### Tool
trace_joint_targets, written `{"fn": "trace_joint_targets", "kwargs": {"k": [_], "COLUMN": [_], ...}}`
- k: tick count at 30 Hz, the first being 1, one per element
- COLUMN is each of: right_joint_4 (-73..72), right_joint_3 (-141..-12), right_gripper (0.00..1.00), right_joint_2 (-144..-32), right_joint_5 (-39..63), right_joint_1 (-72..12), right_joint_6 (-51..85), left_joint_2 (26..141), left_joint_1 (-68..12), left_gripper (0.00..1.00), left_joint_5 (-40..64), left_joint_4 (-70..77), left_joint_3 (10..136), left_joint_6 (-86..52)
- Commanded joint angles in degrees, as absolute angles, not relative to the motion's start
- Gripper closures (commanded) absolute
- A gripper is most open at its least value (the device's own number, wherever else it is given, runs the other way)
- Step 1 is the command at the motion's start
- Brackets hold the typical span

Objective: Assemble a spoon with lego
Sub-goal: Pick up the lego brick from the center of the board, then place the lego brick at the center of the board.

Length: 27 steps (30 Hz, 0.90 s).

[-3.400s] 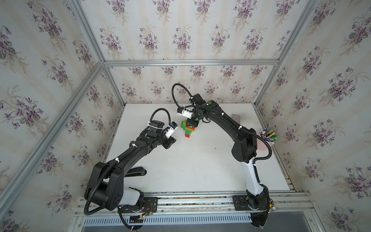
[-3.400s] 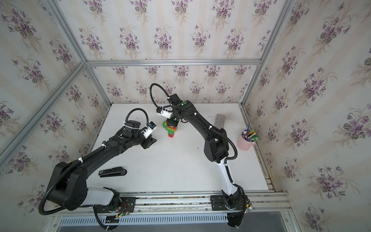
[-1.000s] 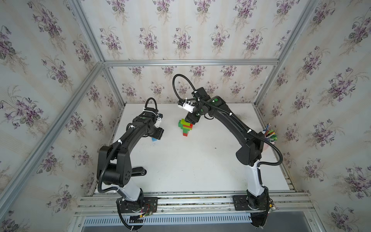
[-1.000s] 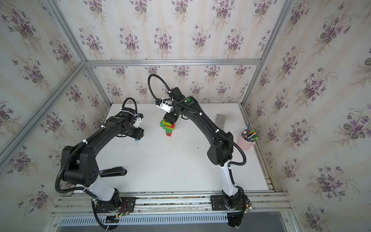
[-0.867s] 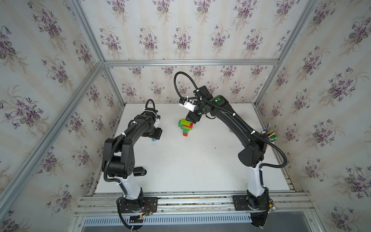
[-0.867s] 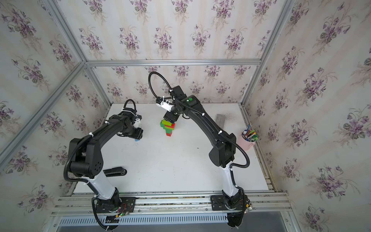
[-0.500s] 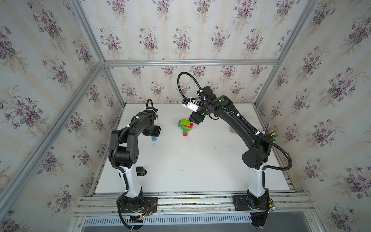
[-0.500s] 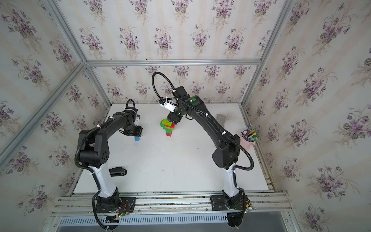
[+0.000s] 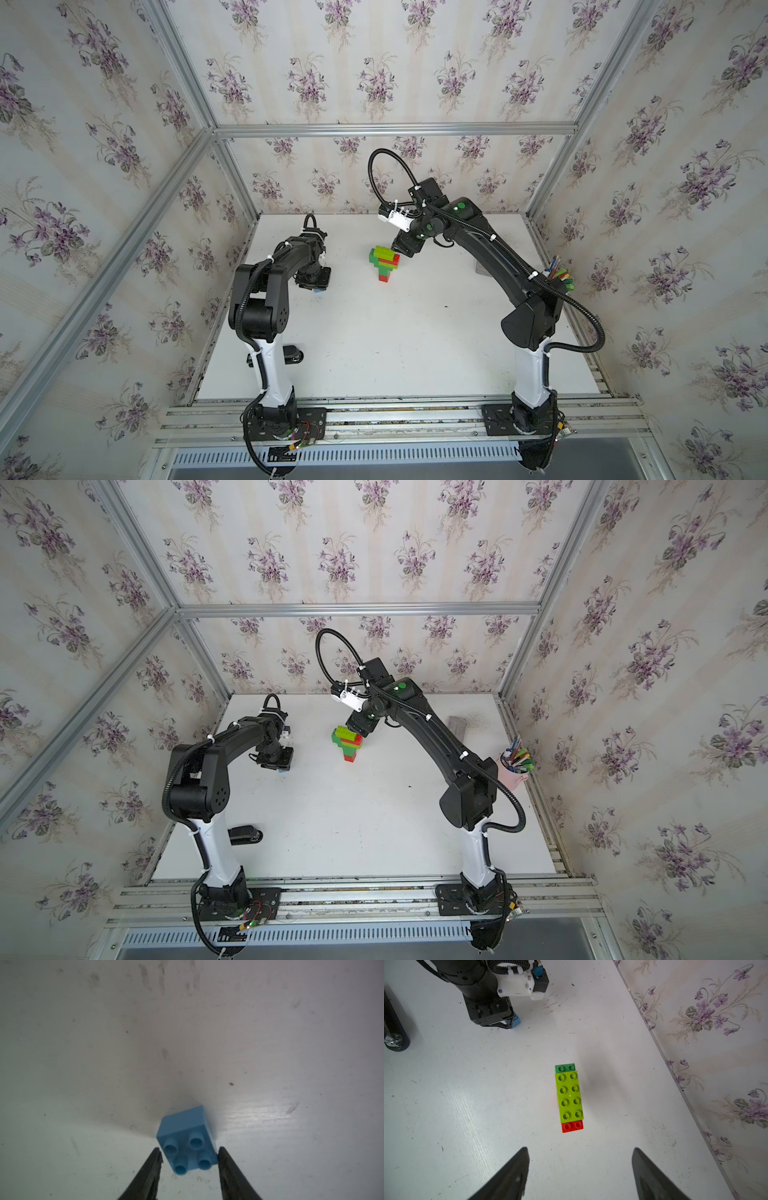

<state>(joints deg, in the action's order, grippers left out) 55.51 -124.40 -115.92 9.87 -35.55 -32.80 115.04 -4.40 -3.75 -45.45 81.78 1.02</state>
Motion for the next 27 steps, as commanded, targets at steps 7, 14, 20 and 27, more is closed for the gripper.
{"fn": "trace_joint_targets", "kwargs": {"k": [7,14,20,27], "right_joint_4": [55.3,49.3,43.6,36.6], "right_joint_3": [-119.3,-107.7,-97.5,-85.1], "right_gripper": [0.23,0.24,0.24,0.24], "right_joint_2": [-112.3,-106.1,-99.9,-91.0], "right_joint_5": [9.7,9.6,10.6,11.9], "right_joint_1": [-35.4,-35.2,-35.3,-35.1], "right_joint_6": [-32.3,-32.2,-31.6,-30.3], "left_joint_2": [113.5,110.8,105.7,100.2], "left_joint_1": [-4.9,-7.1,-13.7,-21.7], "left_gripper": [0.7,0.75,0.73,0.65], "left_joint_5": [-2.1,-1.4,-1.3,-2.0], "left_joint_4": [-45.3,-43.7,-43.5,-41.0], "left_joint_3": [80.0,76.8,71.4,64.4], "left_joint_6": [1.6,1.7,-1.6,-7.0]}}
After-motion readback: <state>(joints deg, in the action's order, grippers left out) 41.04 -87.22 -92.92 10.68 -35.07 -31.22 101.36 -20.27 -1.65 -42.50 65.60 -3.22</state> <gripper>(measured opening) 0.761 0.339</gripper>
